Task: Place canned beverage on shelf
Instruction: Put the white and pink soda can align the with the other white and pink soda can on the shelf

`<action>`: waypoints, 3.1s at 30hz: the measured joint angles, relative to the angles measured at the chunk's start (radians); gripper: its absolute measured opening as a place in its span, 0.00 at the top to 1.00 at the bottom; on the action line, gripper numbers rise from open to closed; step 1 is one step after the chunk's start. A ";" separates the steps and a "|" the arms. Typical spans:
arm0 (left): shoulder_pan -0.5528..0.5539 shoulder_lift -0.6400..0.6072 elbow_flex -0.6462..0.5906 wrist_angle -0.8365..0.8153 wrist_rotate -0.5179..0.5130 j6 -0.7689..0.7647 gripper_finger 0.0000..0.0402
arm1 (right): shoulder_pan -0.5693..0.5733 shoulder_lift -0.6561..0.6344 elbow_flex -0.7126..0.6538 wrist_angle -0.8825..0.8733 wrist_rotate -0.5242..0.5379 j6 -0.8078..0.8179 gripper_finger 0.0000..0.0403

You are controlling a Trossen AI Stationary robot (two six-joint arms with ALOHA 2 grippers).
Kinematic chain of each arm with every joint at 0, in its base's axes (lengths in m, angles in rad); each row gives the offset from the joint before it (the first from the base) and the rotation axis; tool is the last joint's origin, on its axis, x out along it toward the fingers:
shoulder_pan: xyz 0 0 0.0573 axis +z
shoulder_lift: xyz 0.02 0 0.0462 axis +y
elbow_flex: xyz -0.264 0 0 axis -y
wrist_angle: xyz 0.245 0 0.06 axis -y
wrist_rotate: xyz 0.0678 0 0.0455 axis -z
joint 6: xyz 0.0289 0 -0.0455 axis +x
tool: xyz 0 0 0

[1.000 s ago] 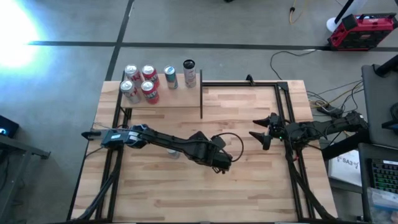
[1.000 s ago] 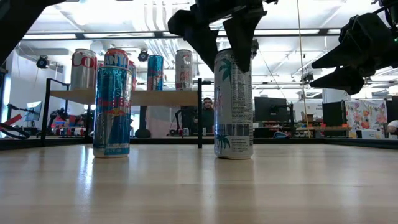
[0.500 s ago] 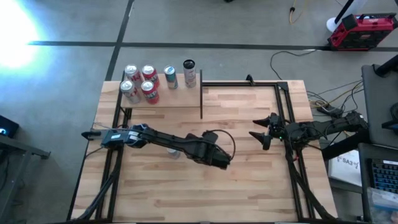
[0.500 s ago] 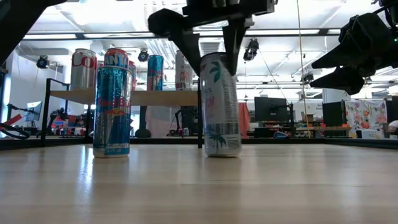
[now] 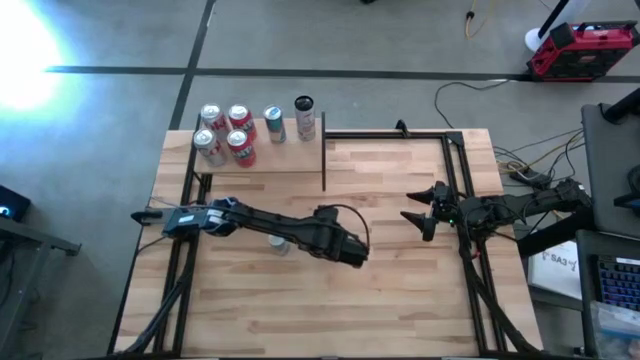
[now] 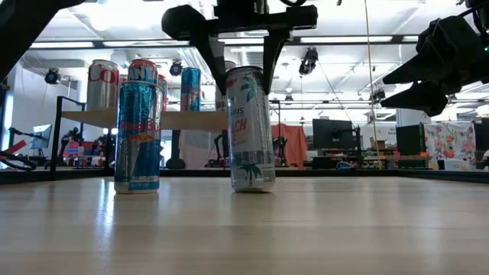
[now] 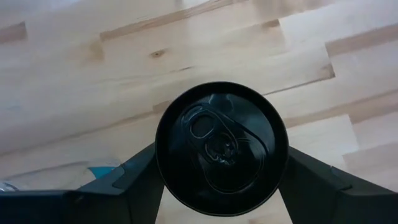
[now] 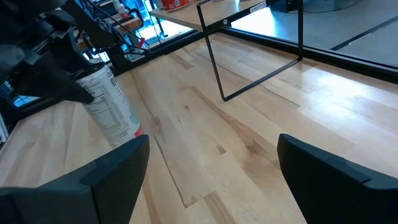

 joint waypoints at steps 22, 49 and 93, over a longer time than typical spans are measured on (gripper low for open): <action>0.054 -0.004 0.000 0.011 0.054 -0.097 0.38 | 0.000 0.000 0.000 0.000 0.000 0.000 0.17; 0.096 -0.185 -0.310 0.000 0.040 -0.107 0.38 | 0.000 0.000 0.000 0.000 0.000 0.000 0.17; 0.151 -0.103 -0.197 0.045 0.125 -0.347 0.30 | 0.000 0.000 0.000 0.000 0.000 0.000 0.17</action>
